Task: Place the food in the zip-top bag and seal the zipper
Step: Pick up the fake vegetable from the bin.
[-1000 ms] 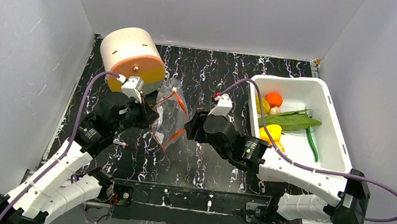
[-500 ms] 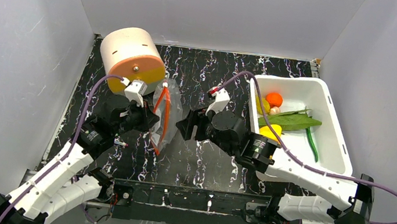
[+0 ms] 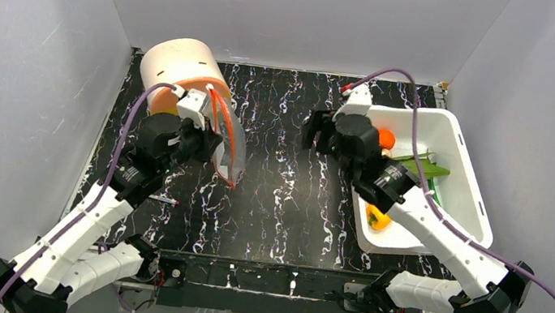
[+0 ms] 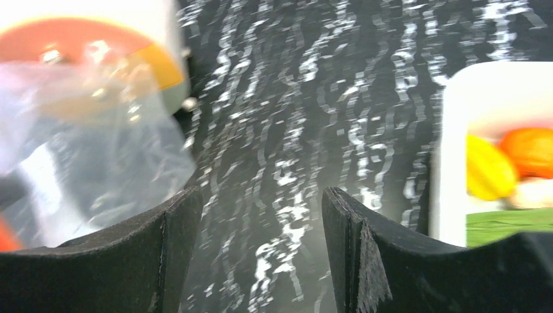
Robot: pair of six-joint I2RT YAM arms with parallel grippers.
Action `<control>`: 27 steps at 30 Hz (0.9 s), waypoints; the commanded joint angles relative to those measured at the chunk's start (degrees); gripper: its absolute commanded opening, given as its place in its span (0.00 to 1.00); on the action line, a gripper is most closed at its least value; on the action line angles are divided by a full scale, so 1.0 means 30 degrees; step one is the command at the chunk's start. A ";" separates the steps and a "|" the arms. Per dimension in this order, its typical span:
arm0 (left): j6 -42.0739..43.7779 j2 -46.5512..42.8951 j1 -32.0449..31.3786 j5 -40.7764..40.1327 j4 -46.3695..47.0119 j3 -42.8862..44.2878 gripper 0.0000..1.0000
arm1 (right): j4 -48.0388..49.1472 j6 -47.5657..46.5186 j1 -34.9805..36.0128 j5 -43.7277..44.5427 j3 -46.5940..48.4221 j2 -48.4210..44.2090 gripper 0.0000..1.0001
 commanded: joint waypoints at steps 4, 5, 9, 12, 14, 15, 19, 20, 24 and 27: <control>0.0607 0.1241 0.0004 0.2379 -0.1194 -0.0165 0.00 | -0.0325 -0.2007 -0.5117 -0.0816 0.1686 0.0464 0.66; 0.0576 0.1200 0.0010 0.2783 -0.1376 -0.0302 0.00 | -0.0522 -0.1744 -0.5747 -0.0784 0.1604 0.0570 0.67; 0.1413 0.0918 -0.0001 0.4336 -0.1481 -0.1409 0.00 | -0.1068 -0.1438 -0.7975 -0.1576 0.0926 0.1104 0.68; 0.1001 0.0623 -0.0042 0.5297 -0.1032 -0.2024 0.00 | -0.1538 -0.0816 -0.9748 -0.1368 0.0620 0.1841 0.67; 0.0574 0.0372 -0.0025 0.6203 -0.0111 -0.2475 0.00 | -0.1923 0.0303 -1.1007 -0.0679 0.0272 0.2284 0.67; 0.0436 0.0286 -0.0016 0.6766 0.0345 -0.2792 0.00 | -0.1960 0.0855 -1.1603 -0.0807 0.0057 0.2435 0.67; 0.0944 0.0644 -0.0024 0.7551 0.0178 -0.2823 0.00 | -0.1818 0.2939 -1.3421 -0.0862 -0.1033 0.2895 0.68; 0.1046 0.0752 -0.0027 0.7436 0.0118 -0.2865 0.00 | -0.1771 0.3887 -1.3681 -0.0230 -0.1292 0.3038 0.68; 0.0961 0.1064 -0.0019 0.8149 0.0220 -0.2899 0.00 | -0.3123 0.8303 -1.4409 0.1839 -0.1099 0.4000 0.71; 0.0967 0.1306 -0.0026 0.8529 0.0230 -0.2898 0.00 | -0.3209 1.0692 -1.4825 0.2429 -0.1266 0.4410 0.74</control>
